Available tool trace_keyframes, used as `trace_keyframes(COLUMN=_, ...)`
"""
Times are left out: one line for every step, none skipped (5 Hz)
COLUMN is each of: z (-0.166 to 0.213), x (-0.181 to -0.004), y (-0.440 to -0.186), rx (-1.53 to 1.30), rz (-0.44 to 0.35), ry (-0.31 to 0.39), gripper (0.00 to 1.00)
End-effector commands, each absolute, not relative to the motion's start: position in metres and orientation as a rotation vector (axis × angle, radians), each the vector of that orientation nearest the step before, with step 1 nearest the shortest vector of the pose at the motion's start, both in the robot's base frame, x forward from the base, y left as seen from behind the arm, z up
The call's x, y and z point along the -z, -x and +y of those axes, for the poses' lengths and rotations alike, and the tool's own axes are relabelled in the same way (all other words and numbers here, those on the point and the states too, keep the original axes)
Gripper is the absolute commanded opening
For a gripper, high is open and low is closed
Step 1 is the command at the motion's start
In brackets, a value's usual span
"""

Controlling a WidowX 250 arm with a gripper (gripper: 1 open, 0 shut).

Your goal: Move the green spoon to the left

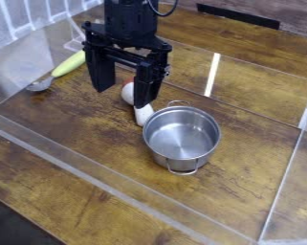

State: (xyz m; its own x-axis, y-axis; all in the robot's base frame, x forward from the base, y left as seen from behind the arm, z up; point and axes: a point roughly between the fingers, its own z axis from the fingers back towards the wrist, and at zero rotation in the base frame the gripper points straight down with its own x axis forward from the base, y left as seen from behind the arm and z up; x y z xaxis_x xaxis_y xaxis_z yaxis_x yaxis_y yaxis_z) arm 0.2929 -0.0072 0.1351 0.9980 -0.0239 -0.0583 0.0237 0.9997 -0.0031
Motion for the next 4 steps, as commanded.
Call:
trace_keyframes(z=-0.002, x=-0.126, y=-0.293, rx=0.02, rz=0.082, ry=0.001, gripper=1.0)
trace_keyframes(z=0.016, x=-0.122, y=-0.298, rx=0.001, rz=0.086, ry=-0.001, gripper=1.0)
trace_keyframes(z=0.047, x=-0.124, y=-0.306, rx=-0.028, rz=0.052, ry=-0.011, gripper=1.0)
trace_keyframes(z=0.082, x=-0.126, y=-0.318, rx=-0.061, rz=0.015, ry=-0.024, gripper=1.0)
